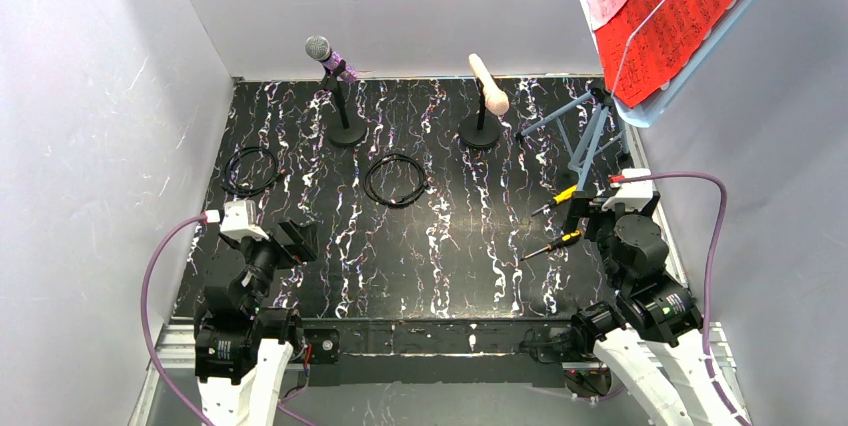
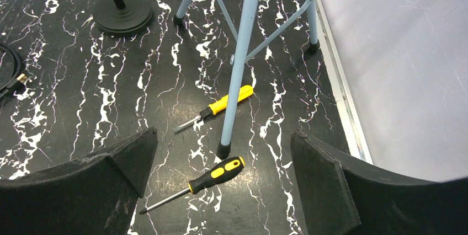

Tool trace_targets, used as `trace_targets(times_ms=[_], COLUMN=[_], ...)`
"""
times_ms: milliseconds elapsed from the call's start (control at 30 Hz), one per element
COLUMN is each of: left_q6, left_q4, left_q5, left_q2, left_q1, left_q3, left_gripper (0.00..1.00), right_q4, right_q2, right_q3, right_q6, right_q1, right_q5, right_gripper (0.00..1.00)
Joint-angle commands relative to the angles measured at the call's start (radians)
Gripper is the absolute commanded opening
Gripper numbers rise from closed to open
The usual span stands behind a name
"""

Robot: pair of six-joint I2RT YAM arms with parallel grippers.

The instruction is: Pack up the instrument practice props

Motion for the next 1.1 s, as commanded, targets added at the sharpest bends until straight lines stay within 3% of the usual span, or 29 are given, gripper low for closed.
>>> trace_targets(times_ms=[0,267,433,900,1067], left_q6=[0.008,0.018,0.005,0.063,0.161], left_q4=[0.026,0.068,0.151,0.632,0.683], left_q5=[0.041,0.085,0.106,0.202,0.225], left_q2=[-0.019,0.021,0.149,0.863,1.13], left_q1=[-0.004,-0.005,-0.004,-0.006,-0.007], left_q3=[-0.005,-0.021,-0.018,0.185,0.36], left_gripper=[0.98,0.98,0.98,0.96,0.91], right_q4=[0.055,0.055,0.056,0.058,0.061], right_q2=[0.003,0.004,0.004,-0.017,-0.012], right_q3=[0.014,0.014,0.014,0.009,0.009], right_q6=[-0.008,-0.015,-0.018,-0.035,-0.04], right_q1=[0.007,0.005,0.006,0.006,0.008], right_q5=[-0.002,-0.022,-0.031,-0.075,-0.101], right_gripper=[0.99,0.99,0.99,0.99,0.99])
